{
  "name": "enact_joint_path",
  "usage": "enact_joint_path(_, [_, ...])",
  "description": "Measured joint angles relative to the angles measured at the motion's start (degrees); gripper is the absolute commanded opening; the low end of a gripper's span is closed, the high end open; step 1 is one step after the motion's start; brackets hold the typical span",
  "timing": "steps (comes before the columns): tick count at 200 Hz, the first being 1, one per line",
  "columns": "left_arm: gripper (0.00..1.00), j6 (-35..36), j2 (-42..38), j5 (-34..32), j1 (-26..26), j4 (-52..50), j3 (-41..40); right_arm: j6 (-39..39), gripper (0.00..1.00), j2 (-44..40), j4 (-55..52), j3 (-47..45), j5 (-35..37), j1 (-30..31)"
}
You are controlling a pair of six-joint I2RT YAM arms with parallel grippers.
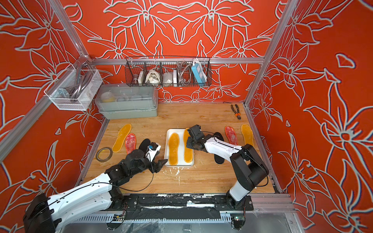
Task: Put the insoles into the storage box
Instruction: Place the insole in the storage box.
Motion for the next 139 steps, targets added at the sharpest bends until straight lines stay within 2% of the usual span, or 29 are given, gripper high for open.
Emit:
enact_joint_path(42, [0.74,0.0,0.0,-0.1,0.0,0.0,0.0,0.0,0.0,1.6,0.1,0.2,0.3,0.6])
enact_joint_path(99, [0.74,0.0,0.0,-0.2,0.0,0.0,0.0,-1.1,0.15,2.6,0.0,1.6,0.3,1.0])
enact_joint_path(139, [0.74,0.0,0.0,-0.3,0.0,0.0,0.0,-2.2,0.22,2.4,-0.8,2.3,0.7,1.0])
